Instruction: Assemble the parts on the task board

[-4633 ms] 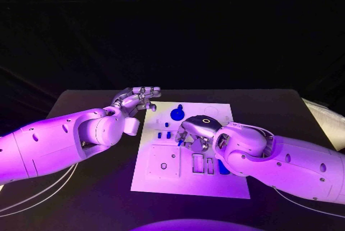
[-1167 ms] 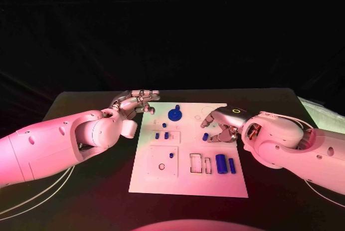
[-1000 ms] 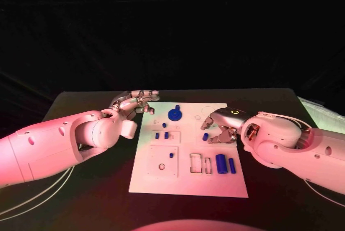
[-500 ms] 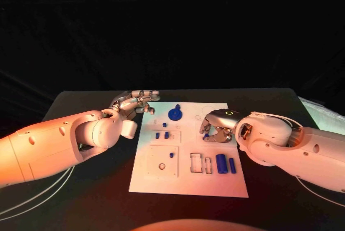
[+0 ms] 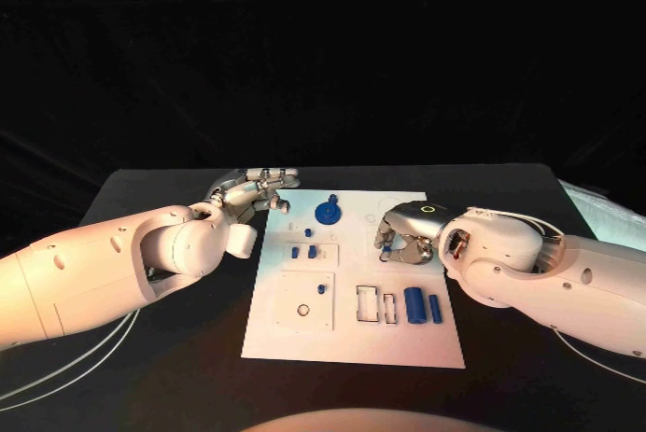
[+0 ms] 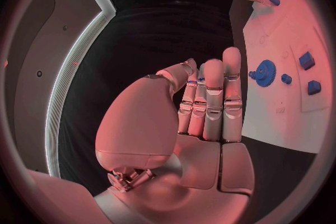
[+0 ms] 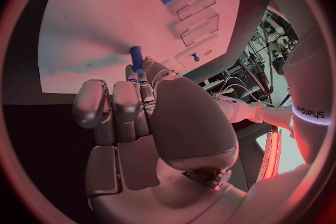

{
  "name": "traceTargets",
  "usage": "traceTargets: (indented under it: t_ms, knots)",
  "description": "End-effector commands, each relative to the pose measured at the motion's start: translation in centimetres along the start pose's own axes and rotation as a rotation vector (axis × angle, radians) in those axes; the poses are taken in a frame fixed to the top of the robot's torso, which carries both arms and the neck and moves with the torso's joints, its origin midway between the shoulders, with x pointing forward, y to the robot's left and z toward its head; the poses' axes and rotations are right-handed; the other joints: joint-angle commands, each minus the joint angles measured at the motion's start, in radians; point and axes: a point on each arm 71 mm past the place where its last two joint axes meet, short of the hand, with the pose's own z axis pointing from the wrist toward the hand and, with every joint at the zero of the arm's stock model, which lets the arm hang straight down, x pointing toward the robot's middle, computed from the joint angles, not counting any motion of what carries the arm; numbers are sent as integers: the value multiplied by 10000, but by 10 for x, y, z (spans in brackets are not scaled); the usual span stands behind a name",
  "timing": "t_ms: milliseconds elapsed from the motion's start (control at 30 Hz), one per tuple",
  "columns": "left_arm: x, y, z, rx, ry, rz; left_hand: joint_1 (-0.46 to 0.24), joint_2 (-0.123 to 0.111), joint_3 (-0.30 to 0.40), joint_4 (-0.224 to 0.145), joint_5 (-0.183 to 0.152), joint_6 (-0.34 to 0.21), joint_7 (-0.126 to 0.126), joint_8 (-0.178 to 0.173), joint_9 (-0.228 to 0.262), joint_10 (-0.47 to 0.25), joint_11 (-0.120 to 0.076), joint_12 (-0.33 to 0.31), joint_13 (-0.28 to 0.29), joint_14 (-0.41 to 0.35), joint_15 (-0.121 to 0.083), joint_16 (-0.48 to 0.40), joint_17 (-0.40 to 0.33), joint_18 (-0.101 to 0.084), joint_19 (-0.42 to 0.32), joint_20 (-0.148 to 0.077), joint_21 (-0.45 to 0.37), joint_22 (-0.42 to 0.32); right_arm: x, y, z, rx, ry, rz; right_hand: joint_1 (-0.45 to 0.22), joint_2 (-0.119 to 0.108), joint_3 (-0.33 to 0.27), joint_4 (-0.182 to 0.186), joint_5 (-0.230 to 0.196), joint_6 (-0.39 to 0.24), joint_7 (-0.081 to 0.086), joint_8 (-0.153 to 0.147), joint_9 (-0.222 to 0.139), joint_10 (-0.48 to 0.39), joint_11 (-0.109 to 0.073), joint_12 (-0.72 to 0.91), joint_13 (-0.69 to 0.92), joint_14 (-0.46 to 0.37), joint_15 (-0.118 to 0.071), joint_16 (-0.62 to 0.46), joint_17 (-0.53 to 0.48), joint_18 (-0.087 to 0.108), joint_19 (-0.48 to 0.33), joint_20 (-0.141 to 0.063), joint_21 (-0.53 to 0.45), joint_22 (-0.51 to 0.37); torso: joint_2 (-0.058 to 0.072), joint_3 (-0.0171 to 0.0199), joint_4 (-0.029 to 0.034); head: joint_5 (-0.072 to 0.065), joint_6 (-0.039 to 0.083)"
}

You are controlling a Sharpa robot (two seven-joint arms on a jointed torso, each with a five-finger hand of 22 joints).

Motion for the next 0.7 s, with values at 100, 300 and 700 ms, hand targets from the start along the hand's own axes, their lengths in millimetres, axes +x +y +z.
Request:
traceTargets:
  t_ms: [100,300,700]
  knots:
    - [2,0,0,42,216,-32,25,34,-58,24,65,-47,14,32,-14,-61,6,51,11,-76,-13,-18,-10,190,-56,-22,-26,-12,5,-1,0,52,244,-306,-105,-233,120,5,-45,-28,49,-51,-21,-32,10,-139,-17,124,-9,-25,-28,-54,0,63,-1,-26,0,3,-8,-10,-5]
    - [2,0,0,36,215,-32,20,49,-87,16,67,-68,22,38,-17,-92,15,80,10,-98,-5,-17,-37,187,-64,-17,-50,-29,7,0,0,10,361,-284,-96,-237,197,-8,-56,-10,45,-45,-21,20,5,-158,-5,124,-11,-16,-18,-55,2,71,6,-14,3,2,3,-24,-22]
    - [1,0,0,37,184,-22,5,59,-100,25,66,-75,26,40,-18,-106,20,89,9,-104,-1,-15,-46,186,-65,-14,-58,-35,11,-1,1,47,717,-249,-179,-355,354,-9,-104,-120,38,-87,-54,218,-22,-204,13,120,-23,-20,-24,-50,-5,71,9,-10,-1,-3,3,-22,-44]
